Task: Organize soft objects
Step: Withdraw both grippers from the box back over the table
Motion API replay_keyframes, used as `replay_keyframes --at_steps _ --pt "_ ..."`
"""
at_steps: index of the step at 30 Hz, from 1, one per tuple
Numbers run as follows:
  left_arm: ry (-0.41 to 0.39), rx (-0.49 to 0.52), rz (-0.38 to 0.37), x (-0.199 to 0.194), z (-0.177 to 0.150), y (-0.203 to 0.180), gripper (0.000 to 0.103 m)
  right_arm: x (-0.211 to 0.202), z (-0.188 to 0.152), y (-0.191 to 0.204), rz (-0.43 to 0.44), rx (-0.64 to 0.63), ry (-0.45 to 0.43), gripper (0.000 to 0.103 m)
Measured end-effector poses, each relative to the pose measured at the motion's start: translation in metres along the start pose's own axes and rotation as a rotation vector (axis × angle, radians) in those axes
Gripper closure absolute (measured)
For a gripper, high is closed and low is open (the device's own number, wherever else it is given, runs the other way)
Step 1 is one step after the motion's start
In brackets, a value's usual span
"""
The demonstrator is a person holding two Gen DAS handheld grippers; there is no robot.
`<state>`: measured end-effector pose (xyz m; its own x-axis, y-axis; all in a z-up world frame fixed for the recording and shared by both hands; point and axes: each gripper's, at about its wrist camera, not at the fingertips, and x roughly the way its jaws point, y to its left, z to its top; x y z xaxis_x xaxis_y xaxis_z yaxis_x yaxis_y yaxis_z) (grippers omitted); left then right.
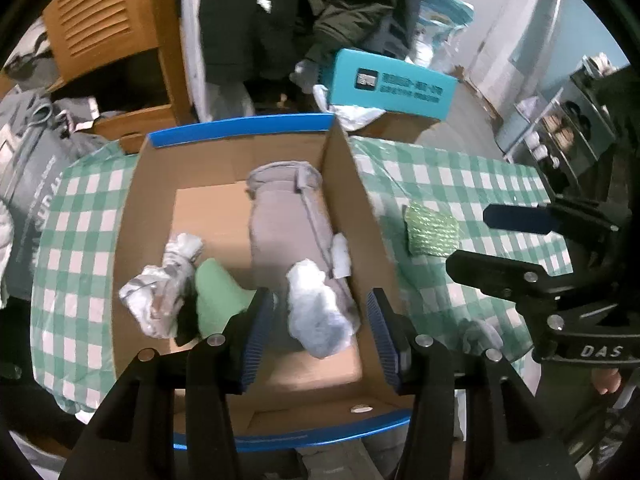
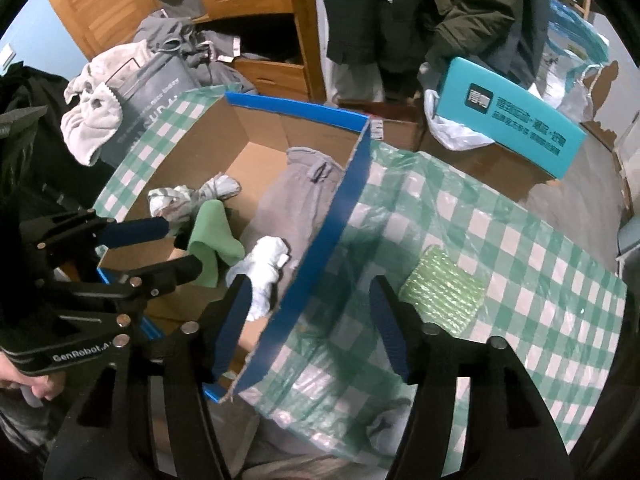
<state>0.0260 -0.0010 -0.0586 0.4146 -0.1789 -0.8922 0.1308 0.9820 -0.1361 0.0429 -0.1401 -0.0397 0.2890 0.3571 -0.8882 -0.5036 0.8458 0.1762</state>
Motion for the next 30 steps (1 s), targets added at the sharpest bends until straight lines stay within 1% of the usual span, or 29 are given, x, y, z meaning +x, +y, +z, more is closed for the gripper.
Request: replay_keyframes --at_steps 6,13,17,21,30 --pt "0.018 0.040 -0.023 0.007 0.003 -0.023 0.053 -0.007 -0.011 -0.013 -0.014 0.010 -0.005 0.036" --pt "0.032 0.075 -0.046 0.012 0.004 -0.046 0.053 -0.015 -0.027 -0.039 -0.039 0.056 0.000 0.036" --pt "0.032 0.099 -0.065 0.012 0.005 -0.061 0.053 -0.018 -0.036 -0.052 -0.045 0.084 0.001 0.033" --pt "0.044 0.107 -0.083 0.018 0.005 -0.074 0.050 -0.015 -0.045 -0.063 -0.051 0.105 0.016 0.033" --pt "0.081 0.109 -0.126 0.034 0.002 -0.100 0.050 -0.017 -0.066 -0.092 -0.068 0.166 0.025 0.033"
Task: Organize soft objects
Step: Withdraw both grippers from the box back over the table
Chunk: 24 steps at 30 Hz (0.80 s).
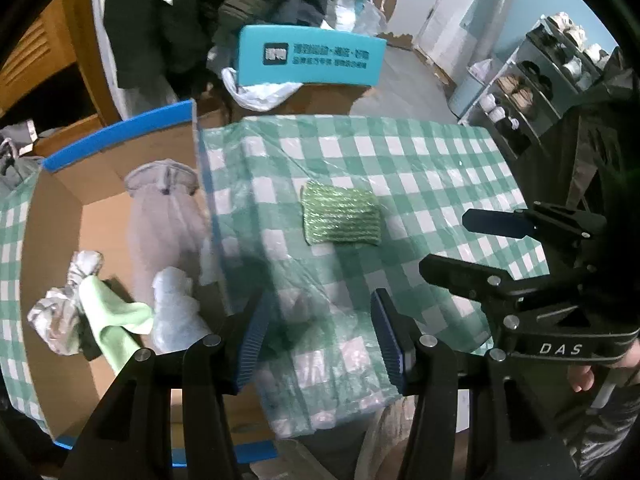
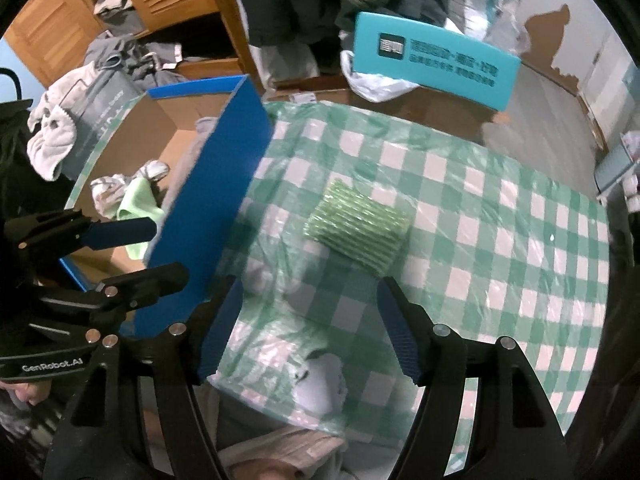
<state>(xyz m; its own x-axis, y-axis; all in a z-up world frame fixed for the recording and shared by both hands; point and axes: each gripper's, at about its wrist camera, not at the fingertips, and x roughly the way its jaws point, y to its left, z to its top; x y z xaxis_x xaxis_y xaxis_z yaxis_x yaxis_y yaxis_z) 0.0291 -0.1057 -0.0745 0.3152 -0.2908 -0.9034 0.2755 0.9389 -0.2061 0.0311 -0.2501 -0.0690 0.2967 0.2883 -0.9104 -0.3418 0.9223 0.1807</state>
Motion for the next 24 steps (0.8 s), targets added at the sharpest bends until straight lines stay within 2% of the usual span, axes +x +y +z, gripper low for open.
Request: replay_keyframes --at_steps 13,24 --pt "0.080 0.041 0.007 0.035 -0.009 -0.027 0.049 0.014 -0.026 -0.041 -0.036 0.081 0.054 0.033" --pt "0.134 0.048 0.044 0.056 -0.023 -0.027 0.046 0.033 -0.042 -0.040 -0.040 0.058 0.119 0.033"
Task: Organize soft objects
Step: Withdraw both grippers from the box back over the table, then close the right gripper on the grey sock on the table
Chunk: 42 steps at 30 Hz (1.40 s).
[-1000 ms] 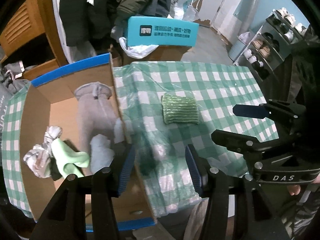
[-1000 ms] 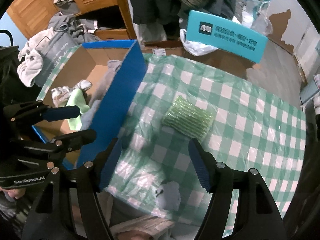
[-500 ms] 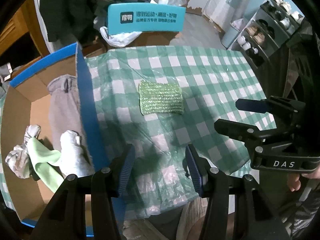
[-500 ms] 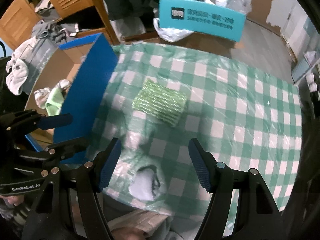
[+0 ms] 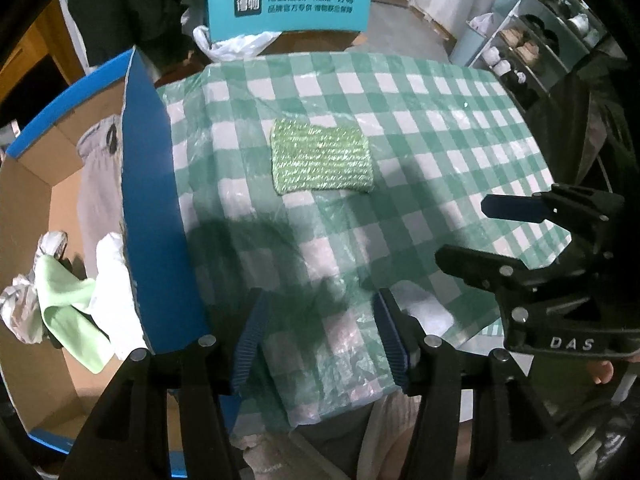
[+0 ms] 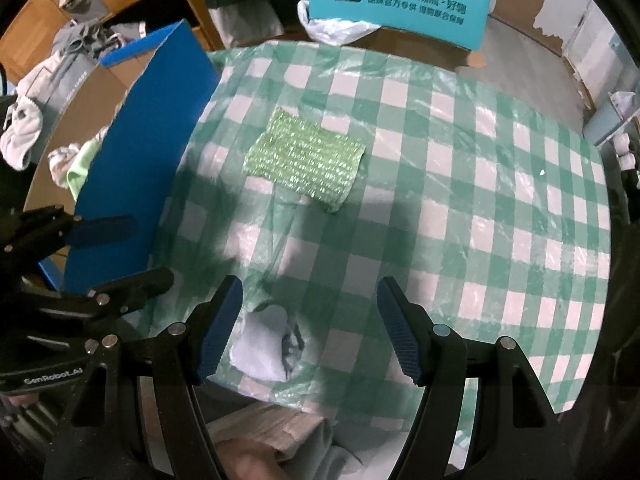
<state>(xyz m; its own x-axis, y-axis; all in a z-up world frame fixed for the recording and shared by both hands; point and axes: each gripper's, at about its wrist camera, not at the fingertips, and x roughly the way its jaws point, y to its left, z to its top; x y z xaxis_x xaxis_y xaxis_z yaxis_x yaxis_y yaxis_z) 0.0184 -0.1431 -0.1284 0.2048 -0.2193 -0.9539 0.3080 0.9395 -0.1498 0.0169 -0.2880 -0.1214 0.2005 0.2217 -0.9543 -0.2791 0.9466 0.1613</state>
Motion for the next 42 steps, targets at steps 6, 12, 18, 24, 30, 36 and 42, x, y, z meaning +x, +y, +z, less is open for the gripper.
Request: replay_keyframes --at_steps 6,12,18,24,30,36,42 --pt "-0.004 0.030 0.037 0.002 -0.008 -0.001 0.045 0.012 -0.009 0.008 0.004 -0.024 0.044 0.033" --pt "-0.001 0.057 0.072 0.003 -0.017 0.002 0.044 0.020 -0.015 0.020 0.017 -0.059 0.075 0.033" --pt "0.005 0.029 0.058 0.001 -0.023 0.005 0.043 0.031 -0.023 0.025 0.024 -0.068 0.115 0.033" --pt "0.007 0.052 0.058 0.003 -0.031 -0.006 0.038 0.038 -0.028 0.024 0.022 -0.061 0.141 0.033" --pt "0.007 0.049 0.064 0.003 -0.032 -0.006 0.037 0.049 -0.034 0.027 0.021 -0.063 0.175 0.033" --pt "0.014 0.060 0.070 0.005 -0.032 -0.009 0.033 0.059 -0.035 0.034 0.037 -0.091 0.190 0.038" --pt "0.024 0.056 0.063 0.007 -0.029 -0.011 0.030 0.061 -0.036 0.037 0.070 -0.103 0.208 0.075"
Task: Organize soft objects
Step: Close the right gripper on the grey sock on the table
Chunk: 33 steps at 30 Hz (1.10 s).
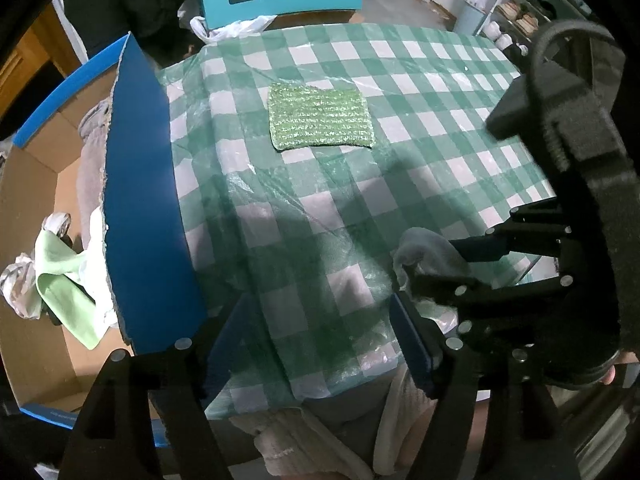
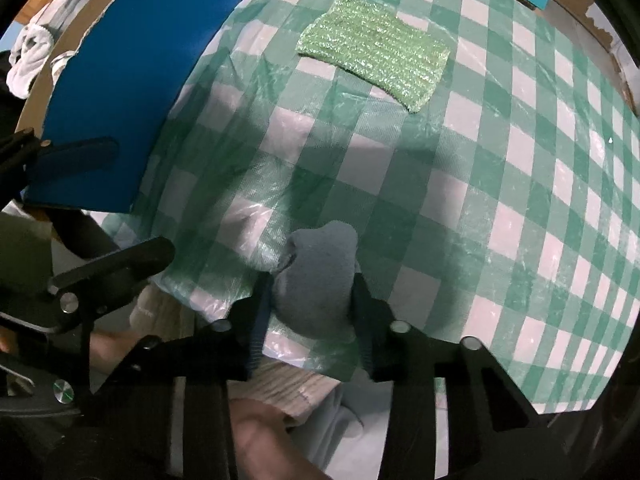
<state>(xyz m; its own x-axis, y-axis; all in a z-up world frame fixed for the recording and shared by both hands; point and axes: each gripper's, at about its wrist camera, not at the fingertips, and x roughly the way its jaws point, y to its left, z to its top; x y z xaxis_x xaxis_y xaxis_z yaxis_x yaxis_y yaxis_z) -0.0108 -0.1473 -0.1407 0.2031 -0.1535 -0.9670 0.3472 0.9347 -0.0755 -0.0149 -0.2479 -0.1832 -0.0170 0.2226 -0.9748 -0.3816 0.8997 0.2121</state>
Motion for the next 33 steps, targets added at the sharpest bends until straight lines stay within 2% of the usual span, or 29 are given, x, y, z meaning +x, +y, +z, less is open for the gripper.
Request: replay_keyframes --at_steps 3,10,33 --pt "-0.004 -0.001 -0.027 -0.002 0.005 -0.002 0.030 -0.007 0.001 -0.006 -0.002 0.014 -0.024 0.076" --pt "-0.012 0.009 -0.035 -0.005 0.015 -0.010 0.030 -0.022 0.001 -0.032 -0.004 0.079 -0.076 0.077" --pt "-0.008 -0.082 -0.016 0.026 0.071 -0.002 0.029 -0.058 0.023 -0.087 -0.095 0.196 -0.259 0.078"
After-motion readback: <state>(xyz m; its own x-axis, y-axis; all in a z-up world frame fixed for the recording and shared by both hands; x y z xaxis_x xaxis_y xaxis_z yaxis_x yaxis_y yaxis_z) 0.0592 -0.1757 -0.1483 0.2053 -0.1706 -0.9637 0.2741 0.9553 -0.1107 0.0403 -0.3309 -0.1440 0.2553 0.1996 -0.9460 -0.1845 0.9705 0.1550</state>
